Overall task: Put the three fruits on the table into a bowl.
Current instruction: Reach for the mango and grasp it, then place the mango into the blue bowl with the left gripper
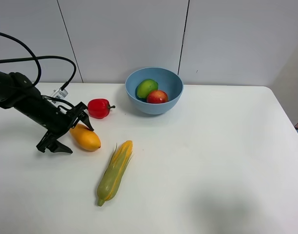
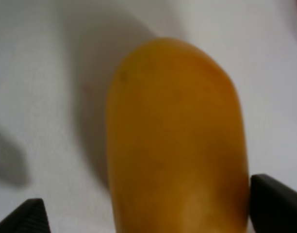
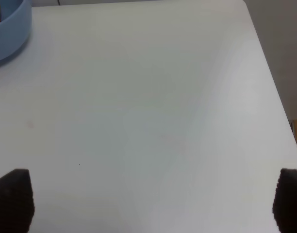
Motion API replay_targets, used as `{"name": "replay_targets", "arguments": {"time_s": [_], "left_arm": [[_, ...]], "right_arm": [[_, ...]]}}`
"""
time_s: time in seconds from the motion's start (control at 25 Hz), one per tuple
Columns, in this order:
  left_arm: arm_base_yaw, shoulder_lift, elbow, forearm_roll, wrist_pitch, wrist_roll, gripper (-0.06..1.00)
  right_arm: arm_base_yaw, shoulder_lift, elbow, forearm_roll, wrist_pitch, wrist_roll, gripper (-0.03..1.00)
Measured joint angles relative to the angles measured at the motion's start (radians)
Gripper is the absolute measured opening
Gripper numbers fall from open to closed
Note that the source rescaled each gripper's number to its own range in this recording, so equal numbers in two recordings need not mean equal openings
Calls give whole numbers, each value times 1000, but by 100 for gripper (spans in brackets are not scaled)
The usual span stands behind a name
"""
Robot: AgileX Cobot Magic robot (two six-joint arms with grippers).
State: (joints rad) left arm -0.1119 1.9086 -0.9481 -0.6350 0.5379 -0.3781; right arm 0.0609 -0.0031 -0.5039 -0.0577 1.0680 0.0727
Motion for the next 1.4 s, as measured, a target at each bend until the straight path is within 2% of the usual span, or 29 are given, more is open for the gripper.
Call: {"name": "replay_targets", "arguments": {"time_s": [0.24,0.32,0.36,0.4,0.64,0.8,0.92,1.08,1.24,1.4], "left_arm": [[0,78,-55,-3,2,-3,55],[-1,95,-85,-3,5,-3,38],[-4,104,-96,-2,2,-3,17],[-7,112,-110,-2,5,-3,0],[-10,129,-141,21,62,0,2],[-11,79,-152,96,81,8,2],[-11,-5,-207,143,54,52,2],[-38,-99,-320,159,-12,229,2],[-127,-123,-421,159,-72,429,2],[-228,-87,-461,134,-173,531,2]], "right_arm": [[0,0,0,0,0,0,99],[0,0,0,0,0,0,99],[0,0,0,0,0,0,99],[0,0,0,0,0,0,99],[0,0,0,0,0,0,99],[0,0,0,0,0,0,99],[0,0,0,0,0,0,99],[0,0,0,0,0,0,99],[0,0,0,0,0,0,99],[0,0,0,-1,0,0,99]]}}
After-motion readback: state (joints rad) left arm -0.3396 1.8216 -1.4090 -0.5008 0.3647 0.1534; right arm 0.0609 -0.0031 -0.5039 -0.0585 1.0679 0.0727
